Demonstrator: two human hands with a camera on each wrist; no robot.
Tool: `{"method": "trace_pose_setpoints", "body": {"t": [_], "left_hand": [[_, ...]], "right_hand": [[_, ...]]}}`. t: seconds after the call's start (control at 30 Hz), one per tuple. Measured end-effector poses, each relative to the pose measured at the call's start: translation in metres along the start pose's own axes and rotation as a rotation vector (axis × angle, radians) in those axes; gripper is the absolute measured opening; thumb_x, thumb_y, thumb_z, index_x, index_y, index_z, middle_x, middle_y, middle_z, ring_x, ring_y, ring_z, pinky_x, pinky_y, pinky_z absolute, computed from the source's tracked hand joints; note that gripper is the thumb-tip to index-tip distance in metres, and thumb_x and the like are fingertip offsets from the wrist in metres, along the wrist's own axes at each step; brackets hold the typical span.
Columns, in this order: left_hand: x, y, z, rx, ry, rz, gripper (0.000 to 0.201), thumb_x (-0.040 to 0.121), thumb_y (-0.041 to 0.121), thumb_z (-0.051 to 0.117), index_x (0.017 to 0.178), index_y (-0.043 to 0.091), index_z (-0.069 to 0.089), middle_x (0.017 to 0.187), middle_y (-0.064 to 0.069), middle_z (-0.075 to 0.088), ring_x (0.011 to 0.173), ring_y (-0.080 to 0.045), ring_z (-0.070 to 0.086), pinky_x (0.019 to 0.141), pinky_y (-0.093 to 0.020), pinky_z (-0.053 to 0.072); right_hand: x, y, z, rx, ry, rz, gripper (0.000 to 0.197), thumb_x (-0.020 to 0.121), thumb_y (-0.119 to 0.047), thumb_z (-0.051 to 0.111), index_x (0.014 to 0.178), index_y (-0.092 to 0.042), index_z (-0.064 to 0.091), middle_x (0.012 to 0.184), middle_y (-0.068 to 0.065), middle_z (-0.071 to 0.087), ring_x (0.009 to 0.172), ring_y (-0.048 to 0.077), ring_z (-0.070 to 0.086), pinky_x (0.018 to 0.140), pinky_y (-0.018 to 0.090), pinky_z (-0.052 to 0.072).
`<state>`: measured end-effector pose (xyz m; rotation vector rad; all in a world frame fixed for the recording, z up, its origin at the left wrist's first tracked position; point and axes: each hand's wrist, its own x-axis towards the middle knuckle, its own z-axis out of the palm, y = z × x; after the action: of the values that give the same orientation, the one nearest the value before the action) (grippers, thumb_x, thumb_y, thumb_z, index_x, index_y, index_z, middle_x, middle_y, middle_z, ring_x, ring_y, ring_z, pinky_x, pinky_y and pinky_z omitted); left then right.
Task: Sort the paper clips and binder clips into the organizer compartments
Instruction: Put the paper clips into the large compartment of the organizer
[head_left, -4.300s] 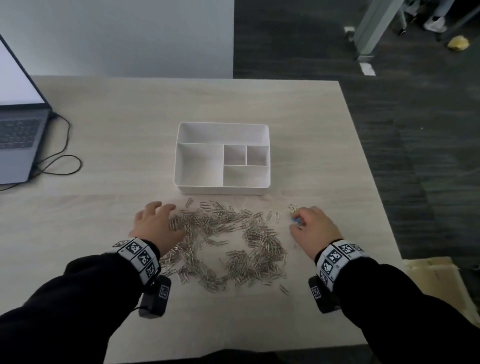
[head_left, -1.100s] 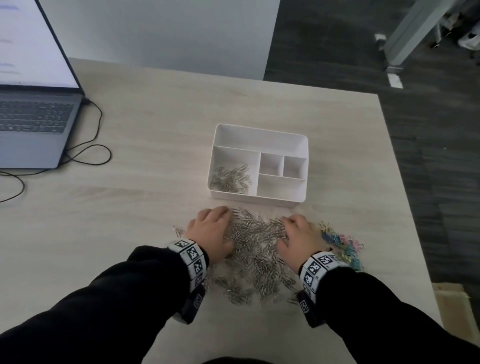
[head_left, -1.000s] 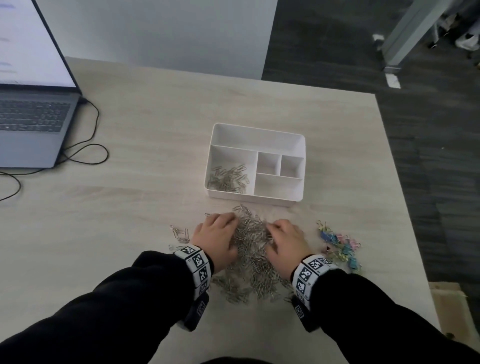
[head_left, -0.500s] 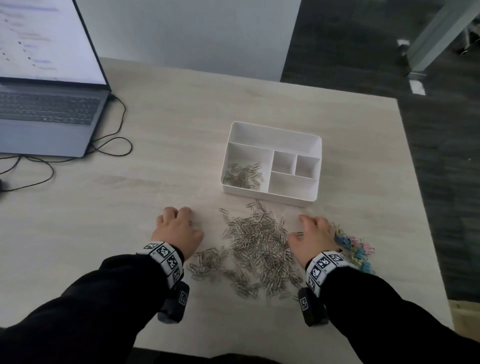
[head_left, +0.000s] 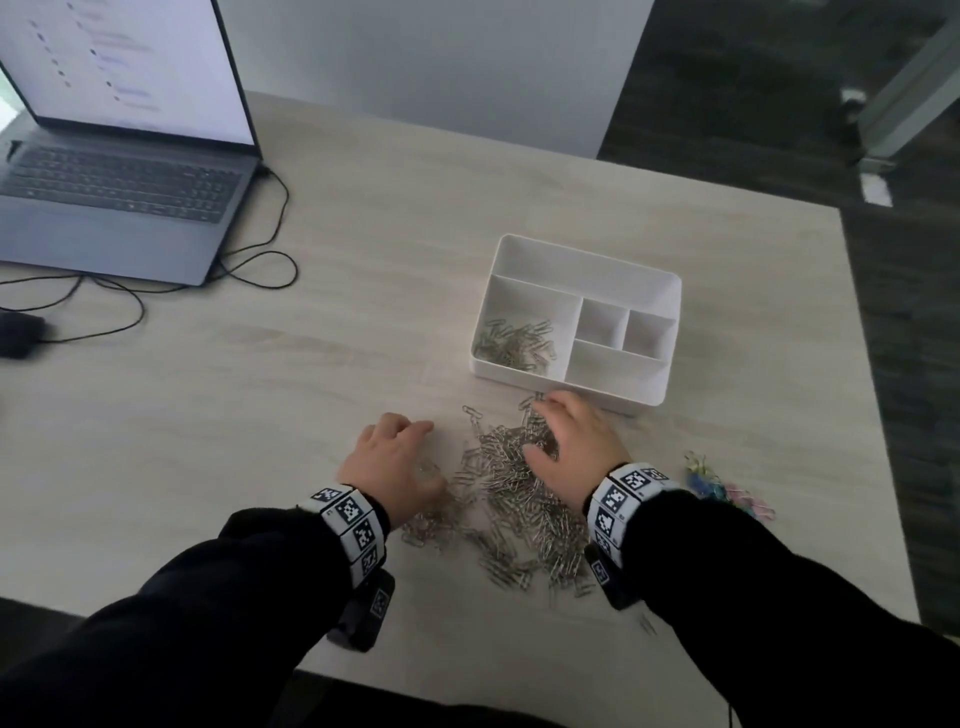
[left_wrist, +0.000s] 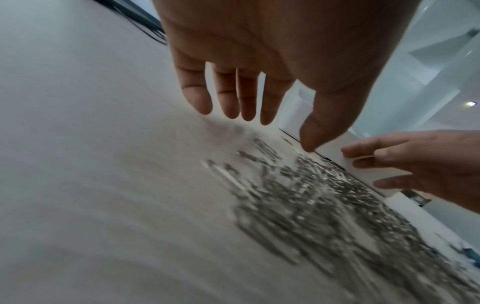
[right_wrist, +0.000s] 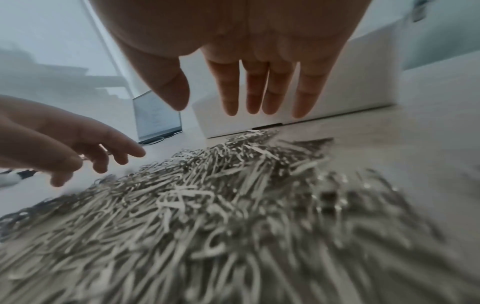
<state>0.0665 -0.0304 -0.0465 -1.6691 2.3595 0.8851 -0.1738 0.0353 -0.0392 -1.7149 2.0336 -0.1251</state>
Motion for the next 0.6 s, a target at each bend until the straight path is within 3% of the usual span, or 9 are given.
{"method": "trace_pose_setpoints", "body": {"t": [0.17, 0.27, 0.37, 0.5, 0.6], "left_hand": [[-0.009, -0.017, -0.018, 0.092, -0.154, -0.026, 0.109, 0.048, 0.076, 0.072, 0.14, 0.034, 0.031, 0.129, 0.002, 0.038, 0.116, -0.025, 0.052, 0.1, -0.039, 0.046], [-0.013, -0.021, -0.012, 0.186, -0.214, 0.087, 0.117, 0.039, 0.073, 0.076, 0.138, 0.039, 0.024, 0.124, 0.005, 0.037, 0.112, -0.022, 0.053, 0.093, -0.04, 0.051], [-0.011, -0.014, -0.006, 0.257, -0.244, 0.197, 0.113, 0.047, 0.061, 0.082, 0.14, 0.037, 0.023, 0.125, 0.003, 0.037, 0.108, -0.023, 0.055, 0.091, -0.038, 0.052], [0.001, 0.001, -0.004, 0.206, -0.232, 0.233, 0.106, 0.057, 0.051, 0.083, 0.144, 0.031, 0.025, 0.128, 0.0, 0.037, 0.105, -0.027, 0.06, 0.089, -0.036, 0.051], [0.011, 0.014, -0.001, 0.149, -0.209, 0.198, 0.115, 0.055, 0.049, 0.085, 0.148, 0.032, 0.019, 0.133, 0.0, 0.03, 0.103, -0.028, 0.061, 0.089, -0.036, 0.051]], "right_hand": [[0.014, -0.007, 0.007, -0.089, -0.138, -0.053, 0.076, 0.089, -0.058, 0.043, 0.152, -0.022, 0.022, 0.161, -0.001, 0.021, 0.147, 0.02, 0.019, 0.121, 0.041, 0.019], [0.003, -0.009, 0.008, -0.091, -0.188, -0.142, 0.068, 0.094, -0.051, 0.044, 0.152, -0.021, 0.025, 0.16, -0.001, 0.025, 0.146, 0.018, 0.02, 0.12, 0.035, 0.014], [-0.01, -0.005, 0.006, -0.024, -0.2, -0.231, 0.058, 0.095, -0.044, 0.046, 0.148, -0.025, 0.035, 0.154, -0.003, 0.035, 0.142, 0.016, 0.028, 0.119, 0.035, 0.019], [-0.02, 0.015, 0.0, -0.03, -0.048, -0.072, 0.059, 0.087, -0.057, 0.047, 0.14, -0.032, 0.044, 0.146, -0.005, 0.041, 0.134, 0.018, 0.038, 0.113, 0.043, 0.034], [-0.031, 0.031, -0.009, -0.087, -0.16, 0.139, 0.091, 0.07, -0.083, 0.049, 0.146, -0.038, 0.026, 0.149, -0.004, 0.028, 0.133, 0.022, 0.036, 0.108, 0.046, 0.04]]}}
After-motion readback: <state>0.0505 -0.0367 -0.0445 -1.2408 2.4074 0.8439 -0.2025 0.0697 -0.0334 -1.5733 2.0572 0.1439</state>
